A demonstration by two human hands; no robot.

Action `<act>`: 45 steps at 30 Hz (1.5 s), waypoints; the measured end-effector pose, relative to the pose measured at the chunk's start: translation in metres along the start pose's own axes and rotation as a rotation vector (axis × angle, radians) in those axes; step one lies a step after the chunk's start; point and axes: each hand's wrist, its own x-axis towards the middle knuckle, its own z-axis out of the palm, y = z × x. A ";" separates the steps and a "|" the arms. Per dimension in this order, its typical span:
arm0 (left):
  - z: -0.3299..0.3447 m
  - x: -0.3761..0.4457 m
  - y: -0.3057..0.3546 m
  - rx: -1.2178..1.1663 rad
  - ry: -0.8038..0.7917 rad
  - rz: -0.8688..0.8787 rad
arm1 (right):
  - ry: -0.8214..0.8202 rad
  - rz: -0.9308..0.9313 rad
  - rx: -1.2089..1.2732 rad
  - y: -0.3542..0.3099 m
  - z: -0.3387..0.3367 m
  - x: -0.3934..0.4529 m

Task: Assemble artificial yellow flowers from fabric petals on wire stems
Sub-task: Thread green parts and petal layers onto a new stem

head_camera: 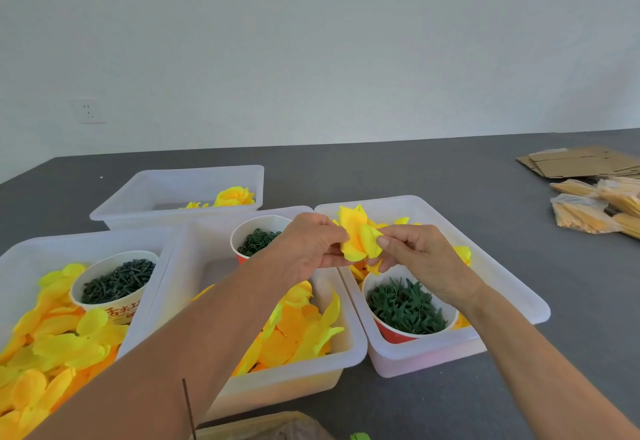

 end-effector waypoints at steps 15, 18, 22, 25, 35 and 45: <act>0.000 -0.007 0.003 0.182 0.124 0.139 | 0.290 0.175 0.191 -0.002 0.012 0.010; -0.001 -0.008 0.002 0.170 0.143 0.133 | 0.335 0.247 0.154 0.000 0.014 0.012; 0.003 -0.006 0.000 0.211 0.162 0.148 | 0.328 0.258 0.097 0.001 0.014 0.013; 0.004 -0.004 -0.001 0.235 0.170 0.159 | 0.354 0.196 0.104 -0.002 0.014 0.011; 0.007 -0.005 0.004 -0.041 0.032 0.044 | 0.235 0.026 0.166 -0.005 0.013 0.014; -0.007 0.004 0.000 -0.291 0.180 -0.027 | 0.512 0.334 0.506 0.004 -0.019 0.016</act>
